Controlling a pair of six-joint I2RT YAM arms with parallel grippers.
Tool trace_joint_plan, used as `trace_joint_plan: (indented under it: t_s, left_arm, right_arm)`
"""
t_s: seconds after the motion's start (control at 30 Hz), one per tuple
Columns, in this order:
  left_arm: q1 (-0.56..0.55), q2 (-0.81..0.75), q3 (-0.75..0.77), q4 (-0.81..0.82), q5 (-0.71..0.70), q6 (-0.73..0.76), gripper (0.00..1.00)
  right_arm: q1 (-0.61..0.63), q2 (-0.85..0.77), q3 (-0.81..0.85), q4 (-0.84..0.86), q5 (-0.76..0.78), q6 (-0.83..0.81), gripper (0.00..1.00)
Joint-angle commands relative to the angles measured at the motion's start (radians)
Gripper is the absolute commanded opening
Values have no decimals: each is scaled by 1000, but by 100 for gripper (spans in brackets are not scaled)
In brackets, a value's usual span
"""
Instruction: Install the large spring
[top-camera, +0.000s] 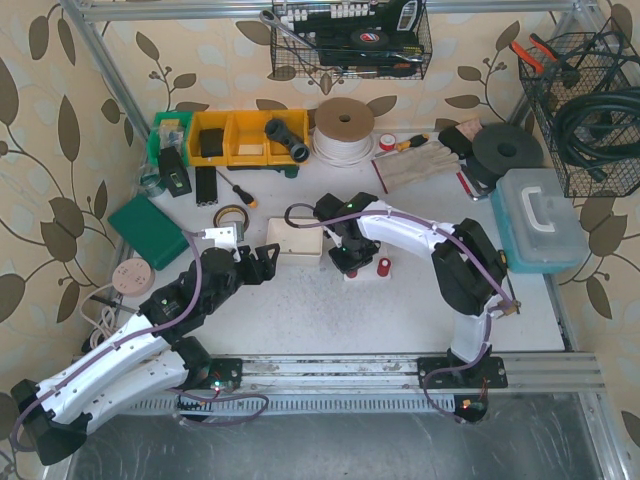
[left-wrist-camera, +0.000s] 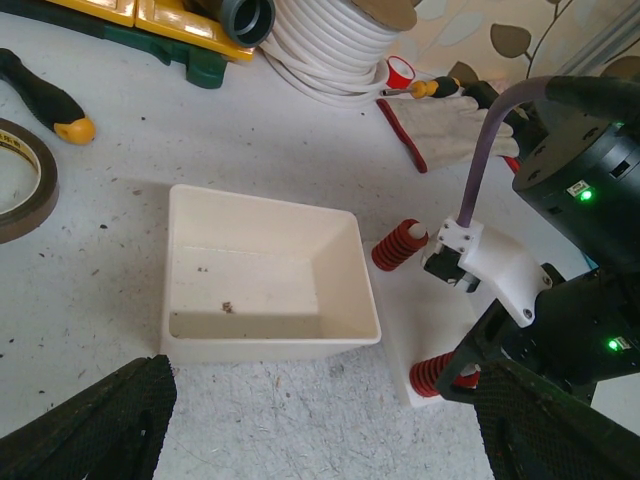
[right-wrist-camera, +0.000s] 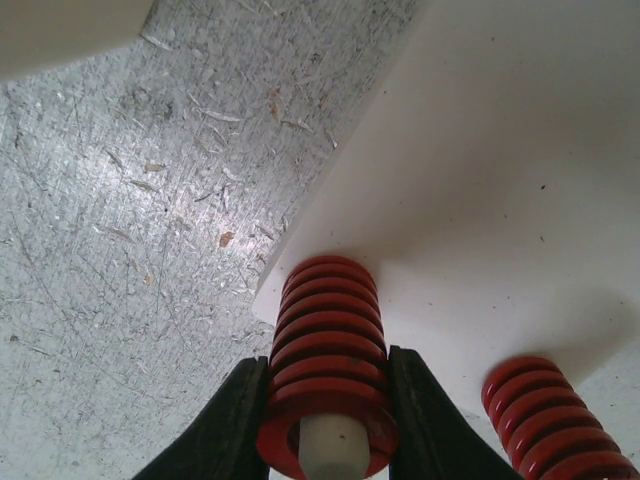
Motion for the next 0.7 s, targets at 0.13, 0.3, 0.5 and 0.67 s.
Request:
trace_joint_plan:
  t_s: [0.13,0.3,0.5,0.67]
  left_arm:
    - [-9,-9,2,20,-32,-13,85]
    - [-9,-6,6,13,-37,-16,85]
    - [-7,23,55,-44,-74,-21,85]
    - [-8,81,212,-193,-259,32,86]
  right_arm:
    - [1,-6,19,0,7,-6,32]
    - [2,-65,36,-1,28,13,79]
    - [1,-187,63,3,69,35,90]
    - [-3,-410,3,78,285,73,90]
